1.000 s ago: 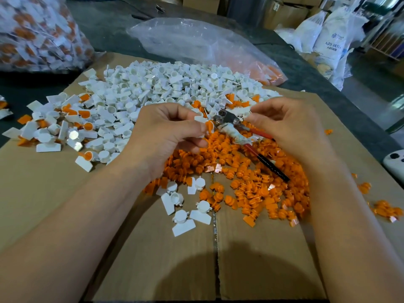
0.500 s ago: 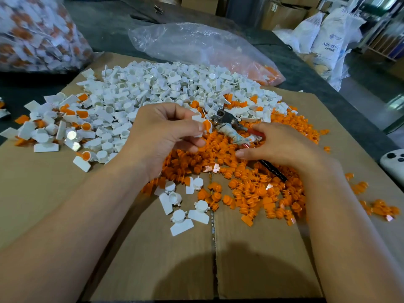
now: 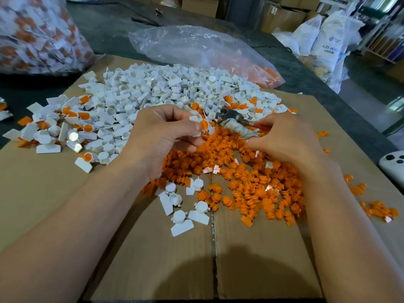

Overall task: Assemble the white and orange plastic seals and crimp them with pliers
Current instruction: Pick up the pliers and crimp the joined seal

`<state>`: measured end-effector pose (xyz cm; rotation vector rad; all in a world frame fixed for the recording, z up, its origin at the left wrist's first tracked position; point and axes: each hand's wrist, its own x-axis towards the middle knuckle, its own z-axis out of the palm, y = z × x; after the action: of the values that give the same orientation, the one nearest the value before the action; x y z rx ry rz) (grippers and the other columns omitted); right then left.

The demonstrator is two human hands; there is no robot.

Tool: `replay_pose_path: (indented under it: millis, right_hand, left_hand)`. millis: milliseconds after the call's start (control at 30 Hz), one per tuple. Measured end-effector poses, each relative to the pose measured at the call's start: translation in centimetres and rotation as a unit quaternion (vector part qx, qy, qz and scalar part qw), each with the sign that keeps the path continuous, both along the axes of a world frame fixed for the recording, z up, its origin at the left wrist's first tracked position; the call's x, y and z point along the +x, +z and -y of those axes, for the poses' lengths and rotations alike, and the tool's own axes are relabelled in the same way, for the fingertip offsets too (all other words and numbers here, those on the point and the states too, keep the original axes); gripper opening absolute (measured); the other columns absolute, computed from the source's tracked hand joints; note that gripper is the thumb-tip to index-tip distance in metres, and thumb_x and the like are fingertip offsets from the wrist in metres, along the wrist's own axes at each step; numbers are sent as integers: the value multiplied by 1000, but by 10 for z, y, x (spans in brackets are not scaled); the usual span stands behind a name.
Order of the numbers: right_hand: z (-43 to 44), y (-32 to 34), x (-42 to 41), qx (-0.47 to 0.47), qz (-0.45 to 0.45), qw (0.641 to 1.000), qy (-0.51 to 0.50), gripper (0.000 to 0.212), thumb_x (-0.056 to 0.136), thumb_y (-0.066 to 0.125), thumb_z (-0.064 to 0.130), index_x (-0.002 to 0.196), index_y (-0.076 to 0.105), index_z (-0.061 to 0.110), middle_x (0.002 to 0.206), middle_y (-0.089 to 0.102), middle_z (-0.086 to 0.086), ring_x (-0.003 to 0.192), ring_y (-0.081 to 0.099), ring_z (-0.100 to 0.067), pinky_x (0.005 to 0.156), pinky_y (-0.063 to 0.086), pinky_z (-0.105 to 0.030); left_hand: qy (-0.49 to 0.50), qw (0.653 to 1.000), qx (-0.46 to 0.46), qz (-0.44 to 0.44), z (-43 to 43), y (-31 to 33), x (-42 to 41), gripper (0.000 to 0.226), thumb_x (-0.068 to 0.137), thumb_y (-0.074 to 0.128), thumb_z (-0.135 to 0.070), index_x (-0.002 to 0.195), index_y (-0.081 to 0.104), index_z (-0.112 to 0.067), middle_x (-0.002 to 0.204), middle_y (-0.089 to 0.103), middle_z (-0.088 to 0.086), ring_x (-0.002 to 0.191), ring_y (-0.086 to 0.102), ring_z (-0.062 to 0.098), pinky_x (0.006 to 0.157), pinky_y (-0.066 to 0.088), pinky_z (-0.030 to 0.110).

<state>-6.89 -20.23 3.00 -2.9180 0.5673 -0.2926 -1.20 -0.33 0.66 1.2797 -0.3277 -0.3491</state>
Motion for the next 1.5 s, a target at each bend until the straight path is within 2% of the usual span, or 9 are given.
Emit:
replay_pose_path:
  millis: [133,267,367,567,767,867,1067,1233,1500]
  right_hand:
    - [-7,9,-7,44,71,996,9,31,69,65,30,96,69,16,88,67,-5,82,58,-20,75,49,-38]
    - [-10,8,-6,53,102,993,39,13,77,57,14,88,62,17,66,51,5,65,45,-17,53,33,-18]
    - [-8,7,-5,33,122,990,59,19,79,54,7,96,59,14,73,46,3,72,41,-15,54,20,-30]
    - [-14,4,-5,-46,129,984,118,20,87,55,22,77,39,27,64,31,14,77,35,-17,64,20,-30]
    - [-21,-4,-1,-13,108,985,131,10,90,52,31,91,48,22,67,33,13,65,32,-11,51,21,-20]
    - [-25,-7,0,-6,88,986,144,25,89,53,27,110,54,14,86,47,3,75,35,-10,55,16,-29]
    - [-31,-11,0,17,73,983,168,36,89,51,33,122,51,16,112,54,-2,88,39,-8,65,21,-22]
    - [-34,-13,1,14,49,983,176,36,89,53,34,121,50,17,107,53,-1,88,40,-10,71,29,-26]
    - [-38,-11,0,-13,55,980,191,18,90,51,34,97,50,18,83,43,6,78,37,-12,60,16,-29]
  left_hand:
    - [4,1000,-18,-12,0,-1,3,14,76,63,7,71,57,-4,51,62,3,45,61,14,42,46,17]
    - [16,999,-29,-15,1,-2,3,14,78,62,7,72,57,-4,58,64,8,49,63,15,44,49,18]
    - [31,999,-39,-7,2,-3,5,15,78,62,6,72,55,-6,60,66,5,51,64,15,46,51,20]
    - [64,995,-76,15,2,-4,7,19,79,59,9,72,54,-8,54,64,-1,51,65,13,44,48,18]
    - [81,991,-98,47,2,-5,7,17,78,62,4,72,55,-10,55,65,-3,54,66,11,48,50,18]
    - [84,989,-112,48,2,-5,7,14,72,65,-2,71,56,-11,57,66,-2,56,67,12,49,50,18]
    - [92,986,-128,47,4,-5,6,11,67,67,-6,71,57,-8,57,64,-2,58,68,13,54,52,18]
    - [98,987,-115,53,5,-6,8,15,77,62,5,71,57,-7,54,63,-4,54,65,10,54,52,18]
    - [92,990,-90,64,5,-6,7,15,80,60,5,73,57,-8,55,65,-2,55,66,12,52,52,18]
